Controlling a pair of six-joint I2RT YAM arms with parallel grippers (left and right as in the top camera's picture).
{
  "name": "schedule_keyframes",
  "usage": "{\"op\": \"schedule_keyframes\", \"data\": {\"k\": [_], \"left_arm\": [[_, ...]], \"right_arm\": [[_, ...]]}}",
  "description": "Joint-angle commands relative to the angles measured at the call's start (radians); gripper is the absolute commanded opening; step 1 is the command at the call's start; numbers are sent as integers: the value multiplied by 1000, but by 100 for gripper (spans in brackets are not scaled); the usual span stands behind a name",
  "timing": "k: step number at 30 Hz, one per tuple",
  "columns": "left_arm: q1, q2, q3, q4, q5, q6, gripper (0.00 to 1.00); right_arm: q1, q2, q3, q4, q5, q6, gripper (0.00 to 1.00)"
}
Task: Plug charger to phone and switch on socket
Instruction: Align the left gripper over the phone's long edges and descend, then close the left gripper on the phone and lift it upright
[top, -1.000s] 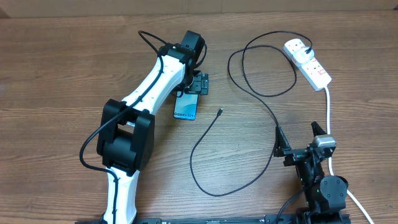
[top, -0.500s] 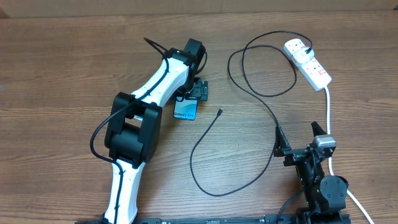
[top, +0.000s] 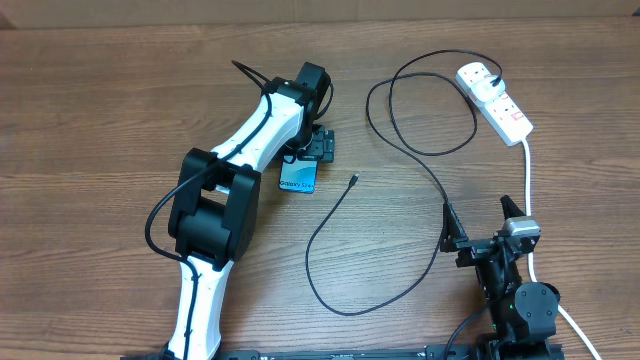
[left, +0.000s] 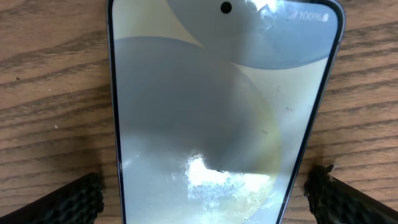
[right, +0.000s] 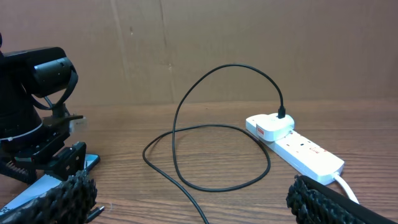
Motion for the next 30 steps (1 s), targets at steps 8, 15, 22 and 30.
{"op": "schedule_keyframes", "data": {"k": [8,15,22,30], "left_arm": [[13,56,-16,-8,-14,21,100],[13,56,-16,-19,-18,24,83],[13,56,-16,-18,-18,24,80],[13,56,-16,-17,-25,23,81]], "right_arm": [[3,-10,-10,6,5,3,100],[3,-10,-10,6,5,3,100],[3,-10,-10,6,5,3,100],[3,-10,-10,6,5,3,100]]}}
